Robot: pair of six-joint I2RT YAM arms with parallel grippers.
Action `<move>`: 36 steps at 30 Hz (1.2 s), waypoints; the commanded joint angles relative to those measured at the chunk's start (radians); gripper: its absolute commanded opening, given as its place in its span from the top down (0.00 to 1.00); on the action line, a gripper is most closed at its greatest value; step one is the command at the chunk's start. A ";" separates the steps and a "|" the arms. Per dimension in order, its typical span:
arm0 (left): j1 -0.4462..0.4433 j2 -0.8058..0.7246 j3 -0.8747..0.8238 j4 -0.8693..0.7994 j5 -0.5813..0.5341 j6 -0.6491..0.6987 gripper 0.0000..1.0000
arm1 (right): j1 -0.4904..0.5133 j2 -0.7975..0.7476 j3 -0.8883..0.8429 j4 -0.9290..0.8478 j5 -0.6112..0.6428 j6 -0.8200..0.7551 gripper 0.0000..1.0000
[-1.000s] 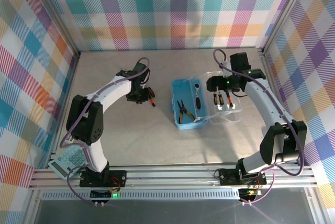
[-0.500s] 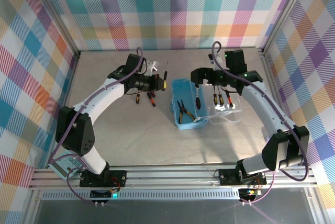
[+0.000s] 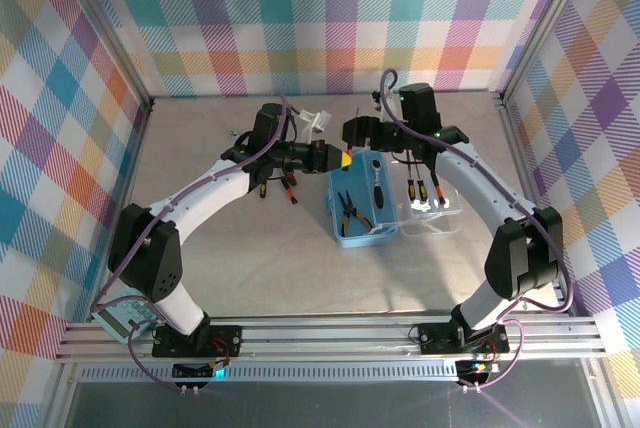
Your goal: Pack the tool kit
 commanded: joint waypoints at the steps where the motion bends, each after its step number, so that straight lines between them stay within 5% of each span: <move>1: -0.011 -0.038 -0.012 0.057 0.037 -0.017 1.00 | 0.010 0.008 0.030 0.045 -0.009 0.020 0.58; 5: -0.010 -0.041 -0.001 0.018 0.019 0.014 0.94 | 0.008 -0.013 0.038 0.006 0.013 -0.008 0.91; 7: -0.004 -0.038 0.014 -0.041 -0.006 0.053 0.68 | -0.003 -0.030 0.042 -0.031 0.029 -0.035 1.00; 11: 0.067 -0.056 0.039 -0.189 -0.096 0.122 0.19 | -0.088 -0.087 0.023 -0.127 0.045 -0.097 1.00; 14: 0.161 -0.065 0.066 -0.370 -0.243 0.171 0.00 | -0.183 -0.140 0.002 -0.225 0.082 -0.166 1.00; 18: 0.221 0.003 0.148 -0.645 -0.650 0.279 0.00 | -0.263 -0.178 0.000 -0.409 0.291 -0.310 1.00; 21: 0.249 0.058 0.146 -0.703 -0.786 0.292 0.00 | -0.293 -0.165 -0.004 -0.506 0.477 -0.387 1.00; 27: 0.265 0.117 0.107 -0.688 -0.860 0.284 0.00 | -0.308 -0.096 -0.016 -0.569 0.664 -0.451 1.00; 36: 0.265 0.169 0.081 -0.661 -0.850 0.281 0.00 | -0.307 -0.024 -0.015 -0.570 0.680 -0.455 1.00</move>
